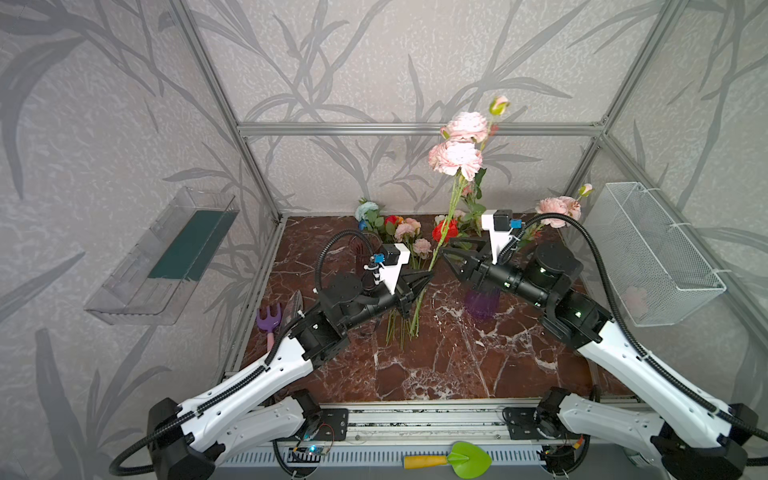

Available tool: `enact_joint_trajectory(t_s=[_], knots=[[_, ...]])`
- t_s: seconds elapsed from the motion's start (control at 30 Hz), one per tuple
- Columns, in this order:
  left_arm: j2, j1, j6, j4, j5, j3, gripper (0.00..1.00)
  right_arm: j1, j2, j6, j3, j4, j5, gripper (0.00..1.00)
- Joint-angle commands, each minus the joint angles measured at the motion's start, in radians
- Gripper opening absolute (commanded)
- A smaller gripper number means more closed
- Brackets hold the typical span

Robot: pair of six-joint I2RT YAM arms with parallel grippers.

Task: Arrange the flowers into the vase
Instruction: 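Grasp the pink rose stem with the right gripper above the left gripper, then raise the pink rose with the right gripper while the left gripper opens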

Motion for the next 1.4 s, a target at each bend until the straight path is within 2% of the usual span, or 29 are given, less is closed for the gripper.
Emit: enact_joint_trajectory(t_s=[0.0, 0.17, 0.2, 0.33, 0.53, 0.63, 0.73, 0.77, 0.9, 0.93, 1.07, 1.23, 1.37], knots=[[-0.023, -0.010, 0.029, 0.034, -0.035, -0.011, 0.00, 0.011, 0.010, 0.017, 0.034, 0.061, 0.007, 0.47], [-0.025, -0.013, 0.033, 0.028, -0.043, -0.010, 0.00, 0.014, 0.042, 0.027, 0.046, 0.074, -0.012, 0.45], [-0.023, -0.013, 0.032, 0.027, -0.040, -0.008, 0.00, 0.014, 0.048, 0.032, 0.045, 0.080, -0.014, 0.42], [-0.020, -0.015, 0.035, 0.024, -0.047, -0.010, 0.00, 0.014, 0.066, 0.051, 0.055, 0.095, -0.018, 0.21], [-0.022, -0.016, 0.041, -0.001, -0.047, 0.004, 0.00, 0.014, 0.084, 0.065, 0.081, 0.088, -0.054, 0.07], [-0.024, -0.017, 0.037, -0.008, -0.062, 0.004, 0.00, 0.015, 0.084, 0.070, 0.082, 0.088, -0.057, 0.03], [-0.029, -0.017, 0.034, -0.008, -0.082, 0.001, 0.06, 0.015, 0.075, 0.067, 0.076, 0.092, -0.037, 0.00], [-0.031, -0.017, 0.035, -0.008, -0.087, 0.000, 0.13, 0.014, 0.071, 0.062, 0.073, 0.093, -0.029, 0.00], [-0.048, -0.017, 0.025, -0.006, -0.154, -0.009, 0.63, 0.015, 0.058, 0.006, 0.090, 0.052, 0.012, 0.00], [-0.058, -0.017, 0.023, -0.003, -0.186, -0.014, 0.68, 0.015, 0.055, -0.025, 0.103, 0.023, 0.029, 0.00], [-0.113, -0.017, 0.032, 0.049, -0.341, -0.060, 0.74, 0.014, 0.022, -0.130, 0.136, -0.055, 0.132, 0.00], [-0.178, -0.019, 0.027, 0.147, -0.574, -0.136, 0.76, 0.014, -0.028, -0.266, 0.183, -0.124, 0.293, 0.00], [-0.201, -0.017, 0.032, 0.162, -0.650, -0.152, 0.76, 0.014, -0.048, -0.383, 0.237, -0.178, 0.485, 0.00]])
